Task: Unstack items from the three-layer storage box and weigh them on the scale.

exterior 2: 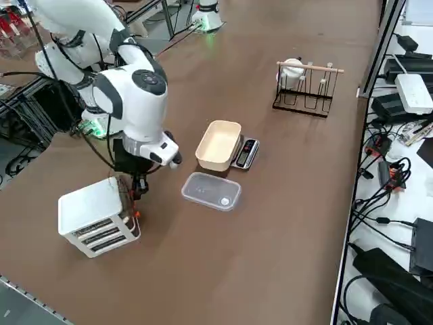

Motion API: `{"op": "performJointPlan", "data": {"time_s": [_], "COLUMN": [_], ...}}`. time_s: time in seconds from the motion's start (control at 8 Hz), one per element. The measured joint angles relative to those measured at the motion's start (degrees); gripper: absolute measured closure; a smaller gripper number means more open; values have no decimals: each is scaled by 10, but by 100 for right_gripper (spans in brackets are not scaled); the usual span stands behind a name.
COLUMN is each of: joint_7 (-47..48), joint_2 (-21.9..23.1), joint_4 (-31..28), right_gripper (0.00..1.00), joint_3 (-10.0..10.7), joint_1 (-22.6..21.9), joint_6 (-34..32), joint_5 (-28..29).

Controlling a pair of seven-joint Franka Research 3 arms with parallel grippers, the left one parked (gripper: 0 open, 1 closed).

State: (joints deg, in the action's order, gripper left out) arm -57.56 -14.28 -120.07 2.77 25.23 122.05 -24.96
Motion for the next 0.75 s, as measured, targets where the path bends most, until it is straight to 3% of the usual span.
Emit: {"op": "performJointPlan", "data": {"time_s": [0.38,0.75], "joint_7": [43,45], "joint_2": [-10,-20], "joint_4": [15,36], "right_gripper": [89,86], "joint_3": [-5,-5], "joint_1": [-49,-68], "joint_6": [-1,-4], "joint_5": [16,48]}}
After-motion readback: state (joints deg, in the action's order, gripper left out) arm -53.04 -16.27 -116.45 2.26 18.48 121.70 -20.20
